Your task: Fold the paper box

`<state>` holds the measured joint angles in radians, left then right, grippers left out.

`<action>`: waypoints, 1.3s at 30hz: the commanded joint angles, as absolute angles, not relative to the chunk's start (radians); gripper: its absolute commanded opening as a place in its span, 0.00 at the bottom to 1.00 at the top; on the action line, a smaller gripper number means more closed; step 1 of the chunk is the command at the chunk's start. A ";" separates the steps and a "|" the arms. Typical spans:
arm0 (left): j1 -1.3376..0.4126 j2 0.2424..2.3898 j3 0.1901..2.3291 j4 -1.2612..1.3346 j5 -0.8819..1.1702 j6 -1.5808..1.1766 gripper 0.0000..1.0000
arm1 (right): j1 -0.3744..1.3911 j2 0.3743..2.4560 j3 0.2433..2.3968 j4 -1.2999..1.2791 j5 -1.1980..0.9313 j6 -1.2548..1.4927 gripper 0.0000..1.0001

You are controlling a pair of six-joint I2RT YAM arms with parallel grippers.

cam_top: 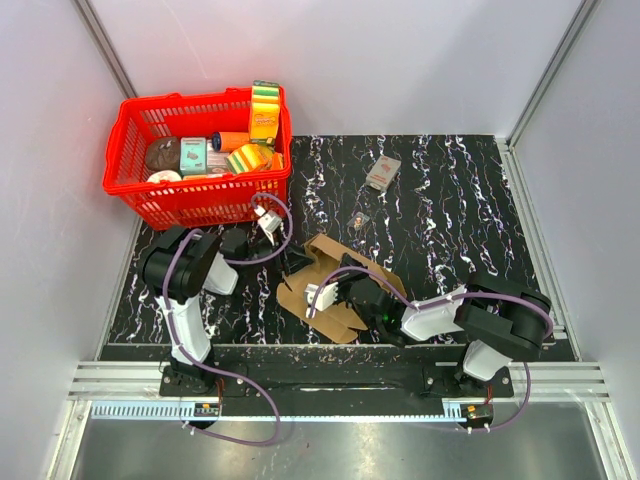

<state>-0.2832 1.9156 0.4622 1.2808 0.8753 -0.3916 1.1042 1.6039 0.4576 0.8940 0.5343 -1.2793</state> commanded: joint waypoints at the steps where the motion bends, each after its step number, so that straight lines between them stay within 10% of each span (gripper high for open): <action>1: -0.308 1.927 0.465 1.660 0.845 -0.341 0.61 | 1.115 1.609 0.456 0.943 0.549 -1.267 0.04; 39: -0.453 1.850 0.439 1.569 0.523 -0.198 0.55 | 1.146 1.646 0.439 0.969 0.546 -1.226 0.16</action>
